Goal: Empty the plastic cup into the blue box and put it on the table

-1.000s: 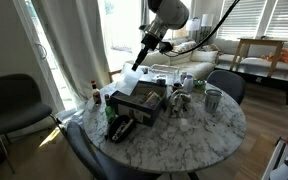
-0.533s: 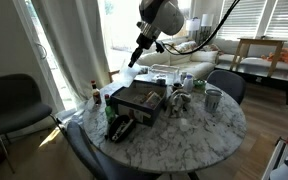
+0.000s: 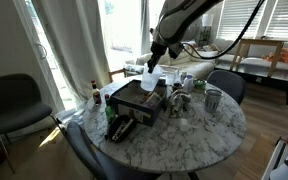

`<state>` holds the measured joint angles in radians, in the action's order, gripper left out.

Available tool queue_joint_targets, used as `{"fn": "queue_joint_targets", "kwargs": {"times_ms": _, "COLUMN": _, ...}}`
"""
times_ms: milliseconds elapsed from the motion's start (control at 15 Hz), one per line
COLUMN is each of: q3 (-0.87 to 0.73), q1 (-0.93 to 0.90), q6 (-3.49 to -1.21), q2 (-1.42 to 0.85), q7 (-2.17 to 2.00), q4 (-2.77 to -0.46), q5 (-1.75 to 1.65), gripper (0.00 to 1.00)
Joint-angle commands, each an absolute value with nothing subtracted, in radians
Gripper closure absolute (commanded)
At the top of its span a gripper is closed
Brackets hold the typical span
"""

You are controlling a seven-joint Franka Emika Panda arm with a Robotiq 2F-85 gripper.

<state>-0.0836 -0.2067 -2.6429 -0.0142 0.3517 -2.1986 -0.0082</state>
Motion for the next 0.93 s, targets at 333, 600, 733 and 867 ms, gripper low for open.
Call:
{"fn": "queue_joint_targets", "kwargs": {"times_ms": 333, "q3": 0.072, "q1": -0.053, "q6": -2.224, "q2": 0.33, "q7": -0.204, "q4": -2.38, "q5": -0.306, "gripper": 0.99}}
{"fn": "queue_joint_targets", "kwargs": {"times_ms": 600, "q3": 0.088, "q1": -0.043, "q6": -2.072, "q2": 0.355, "q7": -0.272, "q4": -2.374, "q5": -0.238, "gripper": 0.99}}
{"fn": "queue_joint_targets", "kwargs": {"times_ms": 733, "q3": 0.074, "q1": -0.026, "q6": -2.071, "q2": 0.359, "q7": -0.307, "q4": -2.385, "q5": -0.212, "gripper": 0.99}}
{"fn": "queue_joint_targets", "kwargs": {"times_ms": 867, "q3": 0.06, "q1": -0.007, "q6": -2.095, "q2": 0.335, "q7": -0.325, "q4": -2.387, "q5": -0.182, "gripper": 0.99}}
